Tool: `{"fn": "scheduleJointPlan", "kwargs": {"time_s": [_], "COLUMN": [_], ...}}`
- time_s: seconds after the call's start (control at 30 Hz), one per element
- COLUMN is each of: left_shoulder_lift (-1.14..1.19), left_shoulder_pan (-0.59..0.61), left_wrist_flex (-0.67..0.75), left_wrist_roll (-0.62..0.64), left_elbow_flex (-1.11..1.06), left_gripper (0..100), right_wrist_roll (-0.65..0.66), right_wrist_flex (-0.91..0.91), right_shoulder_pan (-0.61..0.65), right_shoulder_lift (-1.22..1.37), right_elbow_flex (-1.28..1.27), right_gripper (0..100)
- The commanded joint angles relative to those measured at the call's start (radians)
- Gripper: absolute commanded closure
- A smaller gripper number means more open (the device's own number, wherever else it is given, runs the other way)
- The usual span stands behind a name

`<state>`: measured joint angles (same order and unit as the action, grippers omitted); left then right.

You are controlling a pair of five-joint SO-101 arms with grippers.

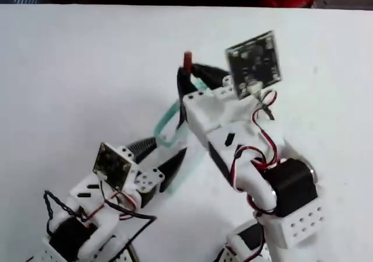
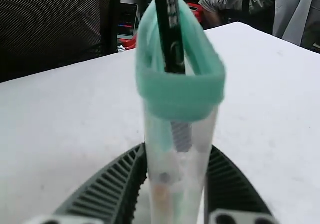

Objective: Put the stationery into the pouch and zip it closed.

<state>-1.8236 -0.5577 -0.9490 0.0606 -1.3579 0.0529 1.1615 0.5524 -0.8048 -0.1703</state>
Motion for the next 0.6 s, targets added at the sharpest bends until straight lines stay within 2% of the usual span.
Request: {"fn": "scheduleJointPlan", "kwargs": {"time_s": [0.0, 0.13, 0.3, 0.43, 0.57], "left_shoulder_lift": [0.010, 0.010, 0.010, 0.010, 0.010], "left_shoulder_pan": [-0.007, -0.007, -0.007, -0.007, -0.007], "left_wrist_flex": [0.017, 0.017, 0.017, 0.017, 0.018], "left_wrist_roll": [-0.006, -0.006, -0.006, -0.006, -0.006], "left_elbow_flex": [-0.002, -0.002, -0.002, -0.002, -0.002], "left_gripper": [82, 82, 82, 83, 82], "right_wrist_roll": [0.157, 0.328, 0.344, 0.348, 0.347], "right_wrist_flex": [0.005, -0.099, -0.294, -0.280, -0.188], "right_shoulder_pan": [-0.018, -0.054, -0.104, -0.062, -0.010], "right_shoulder_lift": [-0.048, -0.117, -0.246, -0.366, -0.479], "right_elbow_flex": [-0.057, -0.183, -0.384, -0.535, -0.566], "right_gripper": [98.1, 98.1, 98.1, 98.1, 98.1]}}
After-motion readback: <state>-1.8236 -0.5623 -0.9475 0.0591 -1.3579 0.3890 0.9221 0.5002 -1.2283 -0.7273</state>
